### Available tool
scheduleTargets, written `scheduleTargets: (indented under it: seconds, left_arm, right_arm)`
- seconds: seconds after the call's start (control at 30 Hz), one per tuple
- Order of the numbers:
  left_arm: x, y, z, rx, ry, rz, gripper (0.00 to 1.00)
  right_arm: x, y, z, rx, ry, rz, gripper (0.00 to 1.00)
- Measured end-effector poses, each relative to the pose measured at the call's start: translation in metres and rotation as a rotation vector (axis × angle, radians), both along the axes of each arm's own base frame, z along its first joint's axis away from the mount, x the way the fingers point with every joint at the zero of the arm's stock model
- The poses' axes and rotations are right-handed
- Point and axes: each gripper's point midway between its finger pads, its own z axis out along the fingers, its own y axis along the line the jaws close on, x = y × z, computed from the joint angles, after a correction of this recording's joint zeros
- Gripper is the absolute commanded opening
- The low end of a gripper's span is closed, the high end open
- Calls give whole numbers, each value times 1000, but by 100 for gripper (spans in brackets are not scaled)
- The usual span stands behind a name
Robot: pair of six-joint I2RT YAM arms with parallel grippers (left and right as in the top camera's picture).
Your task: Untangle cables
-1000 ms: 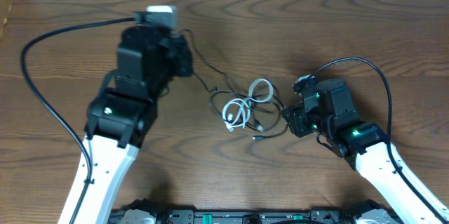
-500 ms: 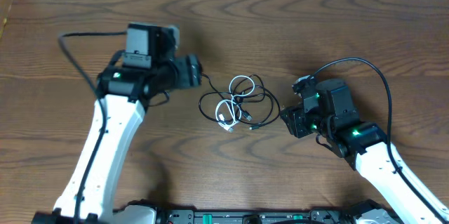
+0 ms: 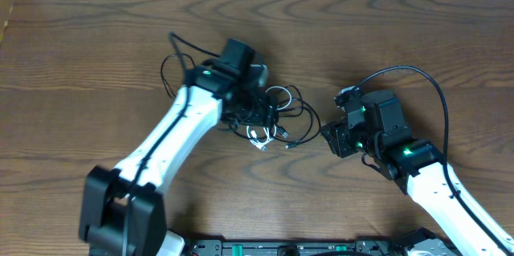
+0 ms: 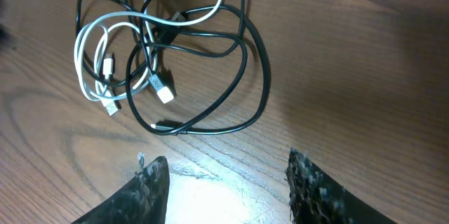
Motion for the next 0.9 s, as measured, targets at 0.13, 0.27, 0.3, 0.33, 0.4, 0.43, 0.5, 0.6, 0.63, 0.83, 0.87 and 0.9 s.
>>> scheduleTargets:
  seconds: [0.13,0.27,0.3,0.33,0.4,0.43,0.5,0.6,0.63,0.83,0.87,0.9]
  left_arm:
    - [9,-15,-18,27,-39,-53,68]
    - [19,-26,-24,37,-101,-94,68]
    - [22,-27,-24,45,-118,-97,68]
    - [23,-28,-25,54,-130,-101,68]
    - [26,-29,-27,76,-150,-103,67]
    - [27,-29,-30,87,-156,-104,67]
    - [28,-28,-35,107,-156,-109,65]
    - [28,-26,-45,132,-141,-114,60]
    - [28,-25,-49,139,-134,-116,58]
    - [23,-22,-62,168,-96,-121,9]
    - [22,-23,-62,167,-96,-126,8]
    - [21,-25,-62,159,-92,-130,8]
  right_arm:
    - [0,0,0,0,1,1,50]
    - [0,0,0,1,1,1,50]
    - [0,0,0,1,1,1,50]
    - [0,0,0,1,2,1,50]
    - [0,0,0,1,2,1,50]
    - [0,0,0,1,2,1,50]
    - [0,0,0,1,2,1,50]
    - [-1,0,0,0,3,1,50]
    - [-1,0,0,1,3,1,50]
    - [-1,0,0,0,3,1,50]
    - [-1,0,0,0,3,1,50]
    - [-1,0,0,0,3,1,50]
